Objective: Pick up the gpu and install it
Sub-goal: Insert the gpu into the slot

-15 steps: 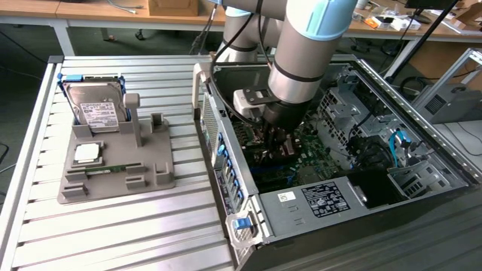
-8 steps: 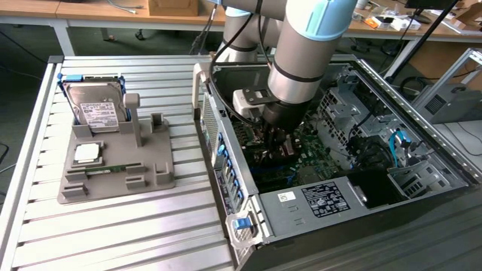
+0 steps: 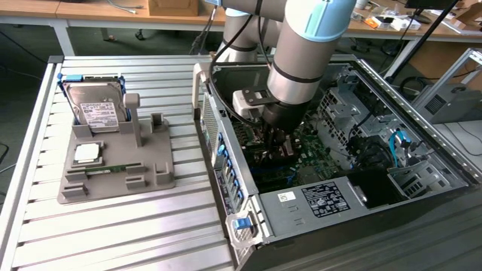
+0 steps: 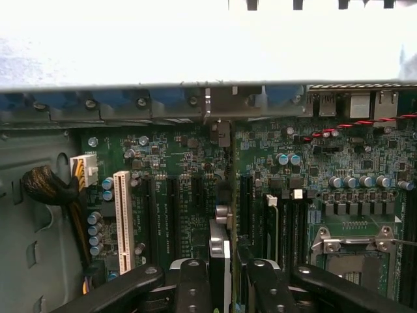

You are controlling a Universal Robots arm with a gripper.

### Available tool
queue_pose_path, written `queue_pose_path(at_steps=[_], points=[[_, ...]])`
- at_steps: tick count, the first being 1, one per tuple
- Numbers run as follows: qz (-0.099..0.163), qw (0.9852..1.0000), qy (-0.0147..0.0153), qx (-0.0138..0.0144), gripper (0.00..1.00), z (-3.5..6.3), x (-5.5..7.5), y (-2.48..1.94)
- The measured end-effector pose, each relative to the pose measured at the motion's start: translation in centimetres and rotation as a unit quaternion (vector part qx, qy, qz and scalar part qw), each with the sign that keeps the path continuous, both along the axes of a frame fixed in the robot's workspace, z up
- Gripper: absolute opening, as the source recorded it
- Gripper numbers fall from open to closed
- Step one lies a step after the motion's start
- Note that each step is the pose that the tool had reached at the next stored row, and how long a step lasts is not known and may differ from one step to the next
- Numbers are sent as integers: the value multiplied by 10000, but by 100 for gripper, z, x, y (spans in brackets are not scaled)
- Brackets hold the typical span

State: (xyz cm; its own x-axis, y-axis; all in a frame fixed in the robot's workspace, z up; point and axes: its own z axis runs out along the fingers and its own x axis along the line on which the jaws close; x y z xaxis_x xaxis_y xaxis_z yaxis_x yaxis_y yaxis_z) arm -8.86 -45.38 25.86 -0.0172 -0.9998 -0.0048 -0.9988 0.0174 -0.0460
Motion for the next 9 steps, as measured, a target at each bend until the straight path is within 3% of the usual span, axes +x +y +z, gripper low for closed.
queue_pose_path(at_steps=[6, 9], points=[[0, 10000, 0, -2, 27, -4, 0, 0], [0, 10000, -3, -27, 27, 13, 0, 2]])
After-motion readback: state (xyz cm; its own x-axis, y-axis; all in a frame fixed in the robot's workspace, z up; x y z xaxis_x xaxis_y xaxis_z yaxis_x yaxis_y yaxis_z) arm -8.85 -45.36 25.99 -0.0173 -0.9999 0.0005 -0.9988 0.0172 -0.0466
